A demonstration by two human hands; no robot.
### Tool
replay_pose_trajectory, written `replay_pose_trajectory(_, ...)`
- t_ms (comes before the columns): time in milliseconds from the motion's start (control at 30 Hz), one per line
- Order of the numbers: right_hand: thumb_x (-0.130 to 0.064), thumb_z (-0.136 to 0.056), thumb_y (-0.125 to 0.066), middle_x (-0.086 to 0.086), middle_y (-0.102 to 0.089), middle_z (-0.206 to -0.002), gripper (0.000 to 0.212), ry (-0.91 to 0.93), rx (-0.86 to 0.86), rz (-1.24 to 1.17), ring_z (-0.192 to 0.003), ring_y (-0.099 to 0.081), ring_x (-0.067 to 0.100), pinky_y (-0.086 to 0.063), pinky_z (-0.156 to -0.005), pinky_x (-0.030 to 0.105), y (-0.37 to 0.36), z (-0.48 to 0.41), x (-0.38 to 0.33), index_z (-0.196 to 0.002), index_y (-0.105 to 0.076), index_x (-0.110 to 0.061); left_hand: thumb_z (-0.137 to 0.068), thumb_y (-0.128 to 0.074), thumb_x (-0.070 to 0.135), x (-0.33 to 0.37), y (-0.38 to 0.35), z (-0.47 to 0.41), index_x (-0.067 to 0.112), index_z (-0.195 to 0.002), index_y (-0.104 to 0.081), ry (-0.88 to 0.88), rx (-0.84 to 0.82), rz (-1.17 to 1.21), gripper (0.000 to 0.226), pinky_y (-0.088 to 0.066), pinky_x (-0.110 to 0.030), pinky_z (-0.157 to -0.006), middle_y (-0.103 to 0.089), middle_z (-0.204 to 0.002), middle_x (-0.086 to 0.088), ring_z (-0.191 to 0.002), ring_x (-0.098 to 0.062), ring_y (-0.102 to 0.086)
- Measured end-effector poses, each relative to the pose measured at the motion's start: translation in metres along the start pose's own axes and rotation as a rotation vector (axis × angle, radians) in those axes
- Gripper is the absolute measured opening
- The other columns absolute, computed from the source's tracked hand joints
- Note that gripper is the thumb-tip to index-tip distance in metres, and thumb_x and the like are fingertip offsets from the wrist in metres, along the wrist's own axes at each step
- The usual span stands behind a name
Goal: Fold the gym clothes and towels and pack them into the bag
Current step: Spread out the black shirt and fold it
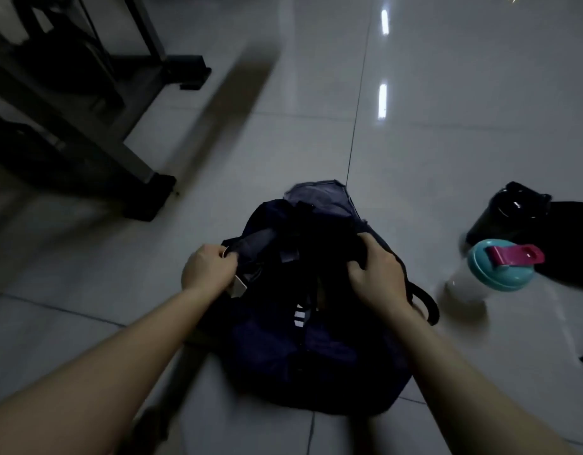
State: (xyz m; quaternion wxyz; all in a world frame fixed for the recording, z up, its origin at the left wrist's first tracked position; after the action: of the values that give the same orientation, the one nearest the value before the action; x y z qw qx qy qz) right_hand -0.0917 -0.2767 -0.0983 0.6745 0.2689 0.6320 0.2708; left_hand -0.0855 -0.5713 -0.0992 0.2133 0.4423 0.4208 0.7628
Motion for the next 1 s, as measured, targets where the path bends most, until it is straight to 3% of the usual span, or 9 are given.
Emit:
replay_pose_trajectory(167,-0.018,-0.090,-0.056,0.000,-0.072,-0.108,0.039,0.130,-0.045,-0.026,-0.097,-0.067,0.027,-0.054,-0.081,0.043,-0.011,-0.011,-0.018,-0.129,-0.055,-0.028,-0.094,-0.061,0.030,-0.017,-0.027,-0.002,0.003,-0.064,-0.059,0.105,-0.016,0.181,0.040,-0.042,-0.035,-0.060,-0.065,-0.067,-0.012,-0.071,-0.034,-0.064)
replay_pose_trajectory(267,-0.019,-0.089,-0.058,-0.003,-0.071,-0.099,0.035,0.088,0.012,-0.100,-0.090,-0.067,0.022,-0.055,-0.077,0.042,-0.017,-0.013,-0.015,-0.122,-0.058,-0.029,-0.097,-0.059,0.036,-0.016,-0.029,0.002,0.010,-0.056,-0.050,0.060,0.001,0.139,0.049,-0.036,-0.034,-0.055,-0.058,-0.060,-0.009,-0.063,-0.031,-0.058)
replay_pose_trajectory(367,-0.017,-0.087,-0.058,-0.004,-0.071,-0.097,0.035,0.085,0.007,-0.092,-0.086,-0.067,0.021,-0.056,-0.075,0.042,-0.023,-0.015,-0.012,-0.120,-0.060,-0.029,-0.099,-0.056,0.041,-0.004,-0.022,0.002,0.006,-0.060,-0.053,0.014,0.039,0.146,0.053,-0.040,-0.035,-0.053,-0.061,-0.060,-0.009,-0.061,-0.028,-0.058)
replay_pose_trajectory(500,-0.011,-0.087,-0.057,-0.005,-0.070,-0.115,0.045,0.153,-0.004,-0.038,-0.105,-0.065,0.019,-0.054,-0.089,0.036,-0.032,-0.020,-0.020,-0.129,-0.062,-0.027,-0.100,-0.055,0.039,0.016,-0.011,0.009,0.008,-0.053,-0.044,-0.089,0.186,0.134,0.057,-0.027,-0.032,-0.048,-0.050,-0.054,-0.008,-0.051,-0.025,-0.047)
replay_pose_trajectory(600,-0.008,-0.088,-0.060,-0.007,-0.065,-0.117,0.046,0.285,-0.045,0.035,-0.110,-0.061,0.019,-0.049,-0.090,0.032,-0.038,-0.028,-0.034,-0.130,-0.064,-0.024,-0.102,-0.051,0.040,0.021,-0.008,0.012,0.002,-0.058,-0.048,-0.083,0.238,0.157,0.058,-0.029,-0.035,-0.049,-0.052,-0.057,-0.011,-0.054,-0.029,-0.048)
replay_pose_trajectory(767,-0.006,-0.087,-0.063,-0.005,-0.069,-0.124,0.048,0.355,-0.112,0.047,-0.116,-0.062,0.023,-0.051,-0.099,0.039,-0.063,-0.043,-0.046,-0.131,-0.066,-0.024,-0.102,-0.049,0.036,0.019,-0.003,0.017,0.005,-0.058,-0.045,-0.108,0.292,0.169,0.054,-0.031,-0.037,-0.053,-0.052,-0.056,-0.008,-0.056,-0.027,-0.049)
replay_pose_trajectory(900,-0.014,-0.083,-0.067,0.001,-0.071,-0.121,0.049,0.522,-0.127,0.358,-0.112,-0.059,0.027,-0.043,-0.095,0.040,-0.100,-0.049,-0.056,-0.131,-0.065,-0.026,-0.099,-0.053,0.027,0.012,-0.007,0.021,0.005,-0.065,-0.052,-0.072,0.206,0.254,0.041,-0.034,-0.032,-0.051,-0.054,-0.057,-0.004,-0.053,-0.020,-0.048)
replay_pose_trajectory(1000,-0.025,-0.082,-0.073,0.010,-0.063,-0.113,0.039,0.518,0.033,0.595,-0.100,-0.055,0.031,-0.042,-0.084,0.042,-0.112,-0.046,-0.056,-0.121,-0.069,-0.026,-0.097,-0.054,0.024,0.008,-0.012,0.019,0.000,-0.067,-0.053,-0.021,0.172,0.270,0.038,-0.032,-0.031,-0.051,-0.051,-0.057,-0.005,-0.052,-0.020,-0.045)
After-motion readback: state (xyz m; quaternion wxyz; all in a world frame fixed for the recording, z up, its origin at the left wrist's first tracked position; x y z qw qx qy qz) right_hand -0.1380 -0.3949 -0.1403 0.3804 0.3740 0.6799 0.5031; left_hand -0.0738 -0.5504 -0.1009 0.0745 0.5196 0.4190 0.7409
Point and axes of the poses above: each hand's wrist, its own z-axis away from the middle knuckle, its own y-axis out of the back of the hand, x = y × z, the point moved 2 cm from there along -z, towards the middle knuckle
